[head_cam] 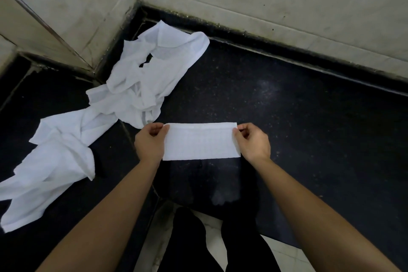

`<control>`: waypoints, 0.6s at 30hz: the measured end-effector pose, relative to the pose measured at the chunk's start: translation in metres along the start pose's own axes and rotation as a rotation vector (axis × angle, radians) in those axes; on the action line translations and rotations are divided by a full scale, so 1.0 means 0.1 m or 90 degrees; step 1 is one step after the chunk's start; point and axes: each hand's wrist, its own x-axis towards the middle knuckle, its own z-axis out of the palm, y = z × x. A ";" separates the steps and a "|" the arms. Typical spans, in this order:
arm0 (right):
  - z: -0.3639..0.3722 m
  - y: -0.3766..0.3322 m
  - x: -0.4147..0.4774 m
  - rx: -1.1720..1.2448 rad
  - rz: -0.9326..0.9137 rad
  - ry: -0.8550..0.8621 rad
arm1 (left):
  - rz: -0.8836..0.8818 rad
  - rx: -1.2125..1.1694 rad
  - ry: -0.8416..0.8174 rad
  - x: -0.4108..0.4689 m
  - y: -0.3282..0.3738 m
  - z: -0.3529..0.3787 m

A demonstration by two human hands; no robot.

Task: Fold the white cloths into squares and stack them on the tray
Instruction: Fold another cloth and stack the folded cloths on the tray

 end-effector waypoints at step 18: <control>0.81 -0.15 -0.11 -0.430 -0.455 -0.105 | 0.555 0.656 -0.223 0.01 -0.51 0.00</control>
